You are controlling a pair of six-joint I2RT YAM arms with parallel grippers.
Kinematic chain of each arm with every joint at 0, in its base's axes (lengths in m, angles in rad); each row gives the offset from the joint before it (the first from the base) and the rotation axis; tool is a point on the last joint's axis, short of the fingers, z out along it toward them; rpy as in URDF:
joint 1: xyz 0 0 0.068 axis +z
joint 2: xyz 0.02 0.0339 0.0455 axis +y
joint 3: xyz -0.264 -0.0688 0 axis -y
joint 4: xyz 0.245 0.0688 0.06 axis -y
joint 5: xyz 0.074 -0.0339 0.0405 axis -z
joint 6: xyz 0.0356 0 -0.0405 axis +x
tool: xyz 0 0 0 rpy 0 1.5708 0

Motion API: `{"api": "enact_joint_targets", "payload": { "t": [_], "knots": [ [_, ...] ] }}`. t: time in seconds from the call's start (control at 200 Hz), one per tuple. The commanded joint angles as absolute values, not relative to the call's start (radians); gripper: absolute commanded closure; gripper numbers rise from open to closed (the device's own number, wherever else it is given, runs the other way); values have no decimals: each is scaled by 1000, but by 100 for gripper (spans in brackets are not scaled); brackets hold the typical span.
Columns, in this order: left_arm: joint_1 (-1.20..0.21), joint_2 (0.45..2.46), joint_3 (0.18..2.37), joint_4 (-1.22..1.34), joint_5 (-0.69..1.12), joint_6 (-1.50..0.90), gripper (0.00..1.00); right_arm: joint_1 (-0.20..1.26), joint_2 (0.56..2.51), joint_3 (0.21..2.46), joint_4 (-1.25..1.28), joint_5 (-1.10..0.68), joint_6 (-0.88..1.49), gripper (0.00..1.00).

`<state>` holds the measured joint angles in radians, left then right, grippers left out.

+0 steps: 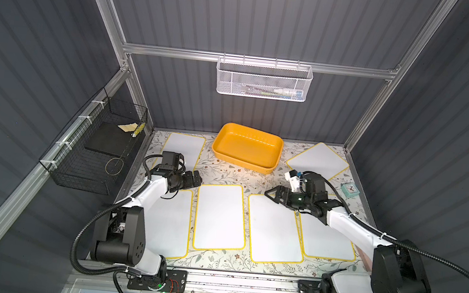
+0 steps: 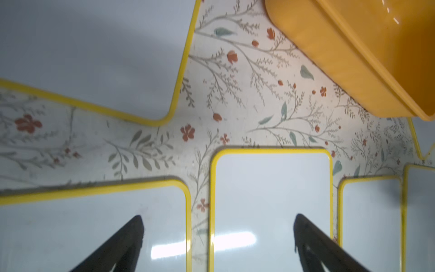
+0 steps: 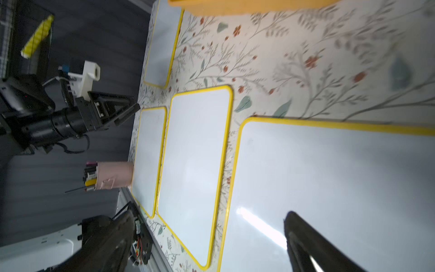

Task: Put the whiteboard into the storage box
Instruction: Pick up the whiteboard at the center of the board.

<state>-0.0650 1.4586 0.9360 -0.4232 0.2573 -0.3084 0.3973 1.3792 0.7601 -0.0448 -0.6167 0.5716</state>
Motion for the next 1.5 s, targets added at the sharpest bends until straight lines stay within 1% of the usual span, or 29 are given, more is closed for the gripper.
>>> {"api": "enact_joint_targets", "payload": {
  "t": [0.0,0.1,0.225,0.405,0.515,0.691,0.706,0.771,1.126,1.491],
  "knots": [
    [-70,1425,911,-568,371,-371,1,495,1446,821,-129,-515,643,1],
    [-73,1444,921,-639,400,-383,1,575,1527,866,-121,-502,681,1],
    [-92,1450,905,-663,383,-400,1,658,1624,942,-122,-494,698,1],
    [-188,1460,860,-640,388,-437,1,717,1724,1034,-134,-463,727,1],
    [-223,1474,835,-619,360,-450,1,732,1753,1065,-154,-430,735,1],
    [-226,1468,821,-612,336,-450,1,738,1797,1099,-210,-384,730,1],
    [-226,1467,819,-611,308,-450,1,738,1798,1101,-212,-382,730,1],
    [-225,1464,813,-602,292,-451,1,739,1806,1098,-216,-378,735,1],
    [-229,1517,797,-535,322,-469,1,753,1848,1104,-196,-370,753,1],
    [-242,1540,761,-471,369,-502,1,758,1896,1137,-188,-408,760,1]
  ]
}}
